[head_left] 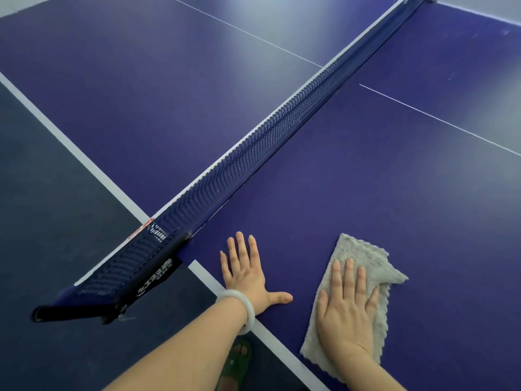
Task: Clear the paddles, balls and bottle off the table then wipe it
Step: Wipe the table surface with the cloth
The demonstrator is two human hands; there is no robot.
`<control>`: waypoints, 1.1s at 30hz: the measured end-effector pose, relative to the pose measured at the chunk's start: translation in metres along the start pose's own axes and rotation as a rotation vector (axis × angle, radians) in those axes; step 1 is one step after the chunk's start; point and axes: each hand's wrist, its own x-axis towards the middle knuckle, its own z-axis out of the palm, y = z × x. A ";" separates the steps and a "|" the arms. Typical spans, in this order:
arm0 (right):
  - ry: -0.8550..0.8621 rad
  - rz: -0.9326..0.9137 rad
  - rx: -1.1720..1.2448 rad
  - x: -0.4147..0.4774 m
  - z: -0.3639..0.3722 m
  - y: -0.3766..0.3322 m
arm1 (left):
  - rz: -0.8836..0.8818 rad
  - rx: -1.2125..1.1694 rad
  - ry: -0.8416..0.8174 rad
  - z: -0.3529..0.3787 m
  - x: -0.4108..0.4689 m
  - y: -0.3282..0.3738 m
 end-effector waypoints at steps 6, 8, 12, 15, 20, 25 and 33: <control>0.026 -0.008 0.000 0.093 -0.007 -0.046 | 0.166 0.002 0.019 0.002 0.002 -0.029; 0.018 -0.011 0.011 0.128 -0.017 -0.060 | 0.157 0.028 0.072 -0.003 0.002 -0.056; -0.020 -0.259 0.019 0.154 -0.020 -0.112 | 0.125 0.021 0.073 -0.013 0.004 -0.092; 0.001 -0.476 -0.025 0.106 -0.002 -0.137 | 0.169 0.049 0.031 -0.013 0.006 -0.098; 0.085 -0.275 -0.063 0.012 0.022 -0.056 | 0.163 0.063 0.032 -0.011 0.009 -0.098; 0.063 0.484 0.097 0.005 0.009 -0.001 | 0.137 0.068 0.029 -0.011 0.010 -0.097; 0.054 -0.064 -0.030 -0.046 0.033 -0.086 | 0.161 0.102 0.064 -0.018 0.002 -0.087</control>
